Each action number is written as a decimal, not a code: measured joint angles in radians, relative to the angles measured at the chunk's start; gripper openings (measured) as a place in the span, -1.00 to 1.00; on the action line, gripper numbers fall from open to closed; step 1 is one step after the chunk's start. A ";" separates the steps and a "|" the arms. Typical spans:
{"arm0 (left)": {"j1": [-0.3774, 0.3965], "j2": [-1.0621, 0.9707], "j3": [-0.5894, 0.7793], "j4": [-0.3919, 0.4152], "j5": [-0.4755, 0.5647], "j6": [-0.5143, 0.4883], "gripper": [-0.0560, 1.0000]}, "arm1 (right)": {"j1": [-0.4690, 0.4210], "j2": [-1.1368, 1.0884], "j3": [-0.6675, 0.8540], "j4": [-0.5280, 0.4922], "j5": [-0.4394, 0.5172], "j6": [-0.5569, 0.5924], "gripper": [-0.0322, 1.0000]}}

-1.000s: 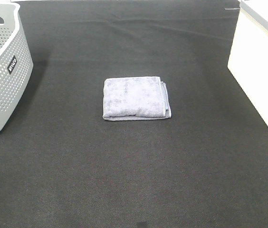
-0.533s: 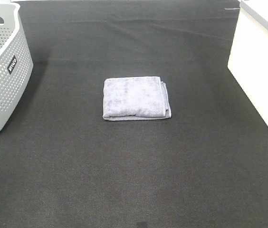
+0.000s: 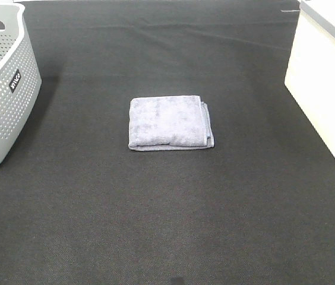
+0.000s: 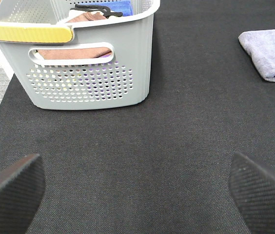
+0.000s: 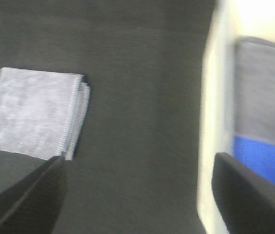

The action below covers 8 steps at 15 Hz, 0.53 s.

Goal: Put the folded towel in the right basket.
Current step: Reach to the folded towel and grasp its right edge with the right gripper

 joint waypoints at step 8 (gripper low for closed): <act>0.000 0.000 0.000 0.000 0.000 0.000 0.95 | 0.182 0.384 -0.183 0.064 0.000 0.002 0.55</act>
